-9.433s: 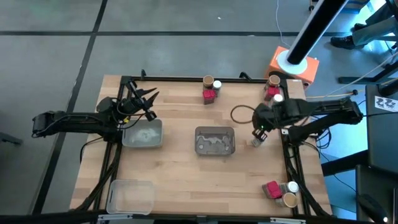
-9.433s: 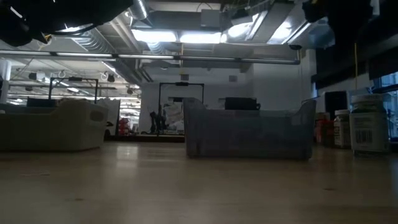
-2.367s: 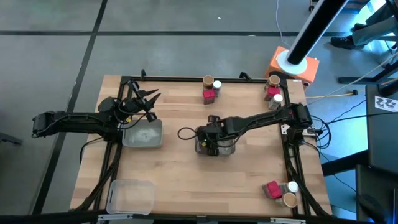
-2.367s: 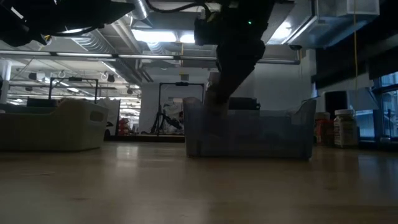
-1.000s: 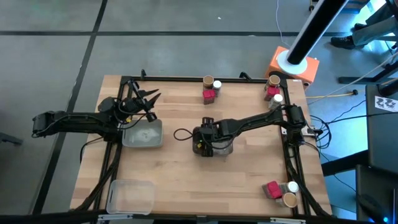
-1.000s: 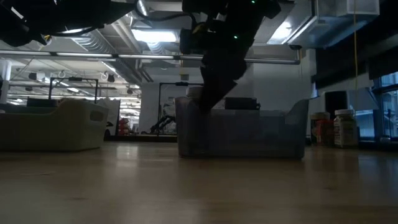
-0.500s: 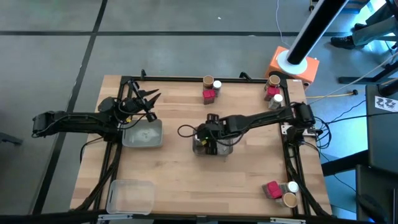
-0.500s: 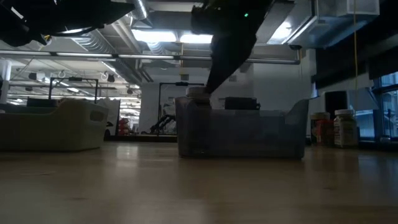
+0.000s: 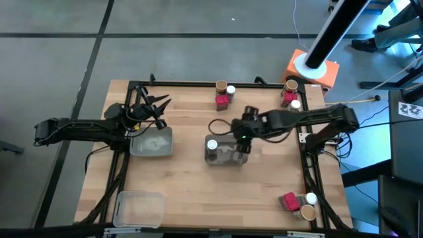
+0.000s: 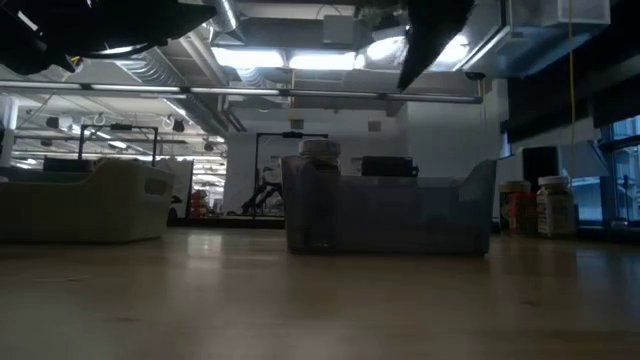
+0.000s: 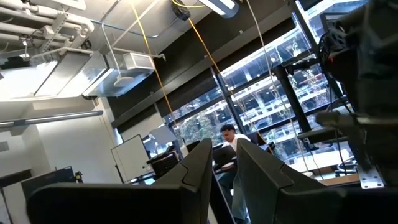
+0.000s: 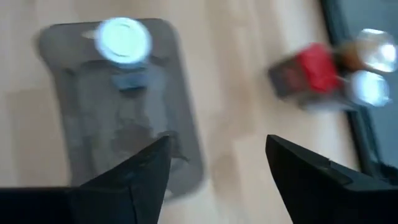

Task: Sort spices by type
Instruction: Put the top right white seasoning bottle into the black bin

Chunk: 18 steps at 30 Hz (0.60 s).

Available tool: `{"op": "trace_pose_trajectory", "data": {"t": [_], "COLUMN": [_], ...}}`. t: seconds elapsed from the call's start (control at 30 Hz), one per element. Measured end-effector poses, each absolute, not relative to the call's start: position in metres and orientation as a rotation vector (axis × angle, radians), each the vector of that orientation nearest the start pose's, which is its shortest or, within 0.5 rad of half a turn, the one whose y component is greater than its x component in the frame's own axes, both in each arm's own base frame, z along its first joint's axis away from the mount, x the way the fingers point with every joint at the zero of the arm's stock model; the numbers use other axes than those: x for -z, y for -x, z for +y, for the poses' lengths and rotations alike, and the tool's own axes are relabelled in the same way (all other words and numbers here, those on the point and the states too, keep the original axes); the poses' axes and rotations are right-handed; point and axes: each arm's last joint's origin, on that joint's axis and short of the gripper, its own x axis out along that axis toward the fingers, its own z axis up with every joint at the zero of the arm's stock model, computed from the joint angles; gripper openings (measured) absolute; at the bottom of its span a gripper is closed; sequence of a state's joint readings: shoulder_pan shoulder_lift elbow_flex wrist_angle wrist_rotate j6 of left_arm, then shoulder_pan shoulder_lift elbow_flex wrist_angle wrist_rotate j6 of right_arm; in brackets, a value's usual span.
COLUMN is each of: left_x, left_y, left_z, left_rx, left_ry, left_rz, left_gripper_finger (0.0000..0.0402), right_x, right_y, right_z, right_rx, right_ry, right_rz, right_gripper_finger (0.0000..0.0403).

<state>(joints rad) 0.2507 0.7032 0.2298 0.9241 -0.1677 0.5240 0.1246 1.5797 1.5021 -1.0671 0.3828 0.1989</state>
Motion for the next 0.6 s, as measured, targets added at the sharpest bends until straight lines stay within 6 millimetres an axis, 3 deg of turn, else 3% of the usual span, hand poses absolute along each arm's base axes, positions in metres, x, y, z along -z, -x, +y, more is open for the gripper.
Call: {"op": "trace_pose_trajectory", "data": {"t": [0.37,0.6], "left_x": [-0.258,-0.258], "left_y": [-0.145,-0.145], "left_z": [0.042,0.042], "left_rx": [-0.521,-0.521], "left_ry": [-0.526,-0.526], "left_rz": [-0.335,-0.335], "left_gripper_finger": [0.0068,0.0068], "right_x": [-0.361,-0.372], "right_y": [-0.243,-0.212], "right_z": [0.011,-0.009], "right_rx": [0.728,0.930], "right_ry": [0.162,0.060], "right_rz": [1.034,1.020], "right_gripper_finger": [0.0261,0.0261]}}
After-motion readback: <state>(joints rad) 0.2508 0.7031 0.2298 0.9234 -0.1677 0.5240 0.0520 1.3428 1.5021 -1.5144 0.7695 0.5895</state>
